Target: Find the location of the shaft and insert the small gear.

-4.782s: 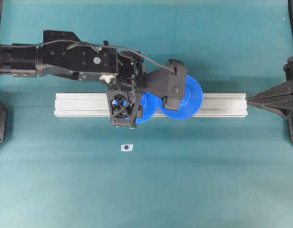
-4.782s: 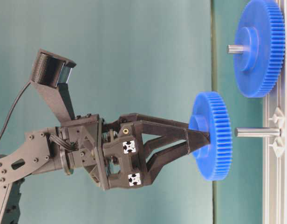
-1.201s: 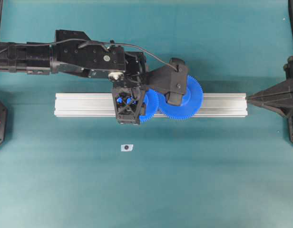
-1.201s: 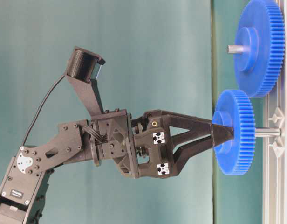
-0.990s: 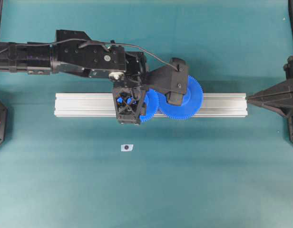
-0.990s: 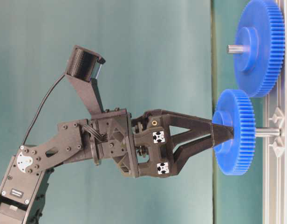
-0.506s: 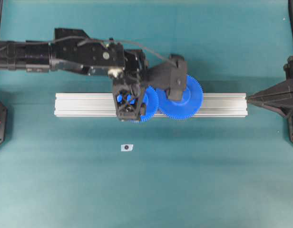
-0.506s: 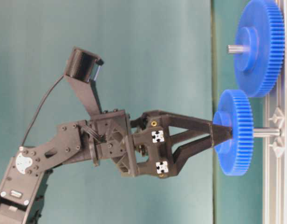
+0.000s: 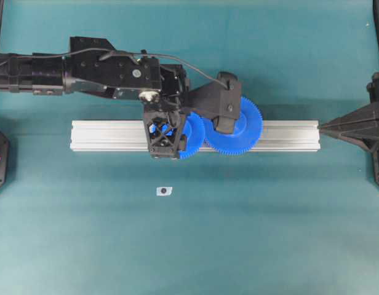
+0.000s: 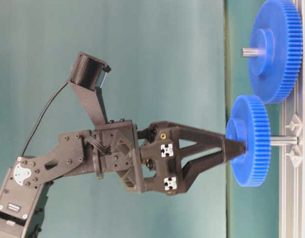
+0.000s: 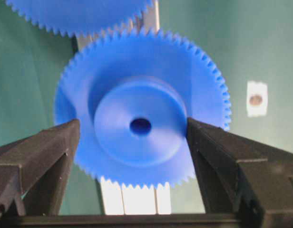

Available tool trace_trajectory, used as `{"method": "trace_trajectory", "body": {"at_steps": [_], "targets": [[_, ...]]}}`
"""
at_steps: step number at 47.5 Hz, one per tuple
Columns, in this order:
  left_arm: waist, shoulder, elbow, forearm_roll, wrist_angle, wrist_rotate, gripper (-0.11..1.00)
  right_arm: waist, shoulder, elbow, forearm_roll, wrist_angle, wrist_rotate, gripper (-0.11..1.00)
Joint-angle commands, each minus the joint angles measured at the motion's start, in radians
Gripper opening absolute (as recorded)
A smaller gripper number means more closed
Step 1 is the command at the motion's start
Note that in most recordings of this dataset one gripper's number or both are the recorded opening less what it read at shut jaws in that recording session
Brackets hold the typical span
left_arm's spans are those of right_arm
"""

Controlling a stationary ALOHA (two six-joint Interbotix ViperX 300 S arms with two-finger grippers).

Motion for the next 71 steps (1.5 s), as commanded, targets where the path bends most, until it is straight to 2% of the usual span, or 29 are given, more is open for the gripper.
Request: {"method": "trace_trajectory", "body": {"at_steps": [1, 11, 71], "targets": [[-0.017, -0.043, -0.031, 0.008, 0.005, -0.008, 0.83, -0.002, 0.006, -0.017, 0.0, -0.005, 0.009, -0.03], [-0.02, -0.058, -0.041, 0.006, 0.011, -0.034, 0.83, -0.002, 0.006, -0.017, 0.0, -0.005, 0.009, -0.03], [-0.02, -0.063, -0.063, 0.008, 0.011, -0.034, 0.83, -0.003, 0.006, -0.012, 0.0, -0.005, 0.009, -0.03]]}}
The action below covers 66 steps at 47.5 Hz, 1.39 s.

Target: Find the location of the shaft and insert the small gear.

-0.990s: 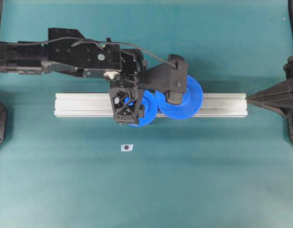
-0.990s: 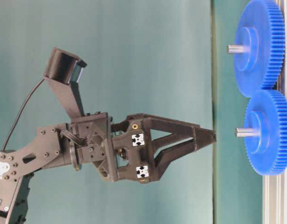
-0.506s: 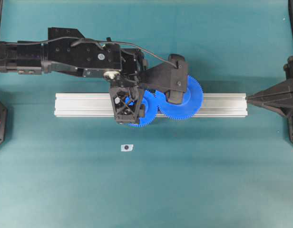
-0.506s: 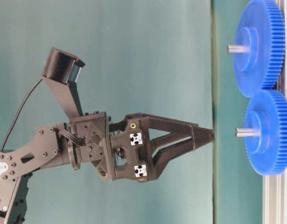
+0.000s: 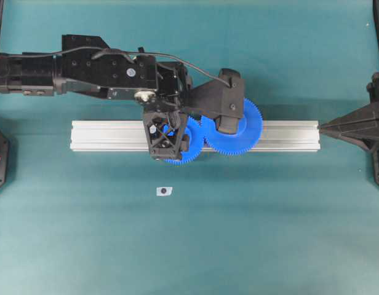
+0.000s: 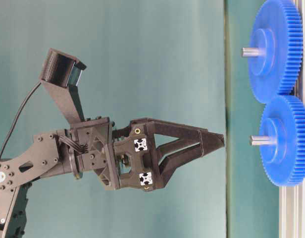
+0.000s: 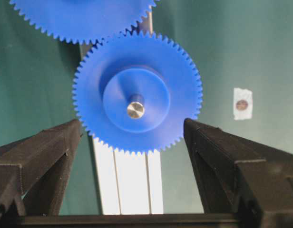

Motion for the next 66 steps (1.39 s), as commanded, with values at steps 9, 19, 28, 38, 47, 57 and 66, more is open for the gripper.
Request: {"method": "trace_trajectory", "body": {"at_steps": [9, 19, 28, 38, 47, 57, 66], "targets": [[-0.002, -0.031, -0.031, 0.005, -0.003, 0.005, 0.83, -0.002, 0.008, -0.012, 0.0, -0.005, 0.009, -0.03], [-0.003, -0.034, -0.032, 0.005, 0.005, 0.005, 0.83, -0.002, 0.008, -0.012, 0.0, -0.005, 0.009, -0.03], [-0.003, -0.035, -0.038, 0.005, 0.031, 0.003, 0.83, -0.002, 0.006, -0.011, 0.0, -0.005, 0.009, -0.03], [-0.003, -0.037, -0.044, 0.005, 0.032, 0.003, 0.83, -0.002, 0.008, -0.012, 0.0, -0.005, 0.009, -0.03], [-0.003, -0.04, -0.051, 0.005, 0.032, 0.0, 0.83, -0.002, 0.008, -0.011, 0.0, -0.005, 0.009, -0.03], [-0.003, -0.052, -0.052, 0.003, 0.032, -0.002, 0.83, -0.002, 0.006, -0.011, 0.0, -0.005, 0.009, -0.03], [-0.003, -0.063, -0.052, 0.005, 0.032, -0.002, 0.83, -0.002, 0.008, -0.011, 0.0, -0.005, 0.009, -0.03]]}}
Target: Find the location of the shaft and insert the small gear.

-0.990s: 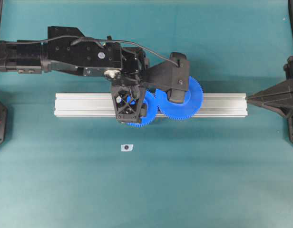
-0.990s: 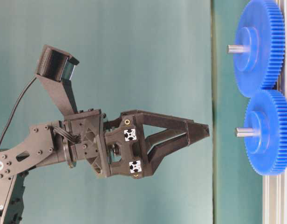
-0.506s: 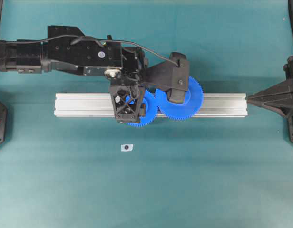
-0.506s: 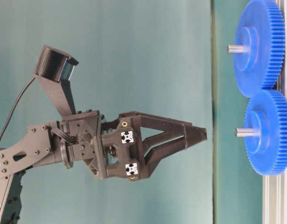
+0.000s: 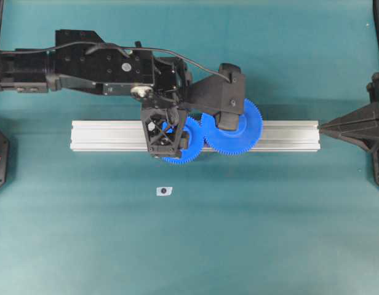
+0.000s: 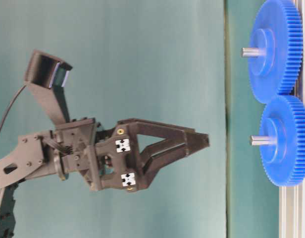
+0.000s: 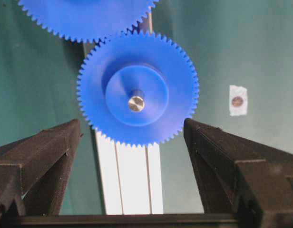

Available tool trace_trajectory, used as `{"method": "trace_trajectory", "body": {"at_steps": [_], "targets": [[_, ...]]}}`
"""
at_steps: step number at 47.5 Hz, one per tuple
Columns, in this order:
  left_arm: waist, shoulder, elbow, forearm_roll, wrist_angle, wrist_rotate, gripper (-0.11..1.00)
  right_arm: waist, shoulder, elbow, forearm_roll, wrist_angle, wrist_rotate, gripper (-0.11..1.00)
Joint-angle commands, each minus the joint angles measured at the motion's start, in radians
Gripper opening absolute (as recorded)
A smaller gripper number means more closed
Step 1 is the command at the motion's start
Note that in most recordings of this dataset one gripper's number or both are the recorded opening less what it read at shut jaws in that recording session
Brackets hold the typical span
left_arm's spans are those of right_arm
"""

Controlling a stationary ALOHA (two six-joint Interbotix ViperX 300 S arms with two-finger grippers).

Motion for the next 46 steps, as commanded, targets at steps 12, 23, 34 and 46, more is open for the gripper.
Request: {"method": "trace_trajectory", "body": {"at_steps": [12, 23, 34, 46], "targets": [[-0.005, -0.046, -0.026, 0.003, 0.011, 0.0, 0.83, -0.002, 0.008, -0.011, 0.0, -0.006, 0.009, -0.03], [-0.005, -0.046, -0.026, 0.005, 0.015, 0.0, 0.83, -0.002, 0.006, -0.011, 0.0, -0.006, 0.009, -0.03], [-0.005, -0.041, -0.026, 0.005, 0.015, 0.0, 0.83, -0.002, 0.006, -0.011, 0.0, -0.006, 0.009, -0.03], [-0.005, -0.043, -0.026, 0.005, 0.015, -0.002, 0.83, -0.002, 0.008, -0.011, 0.0, -0.006, 0.009, -0.03]]}}
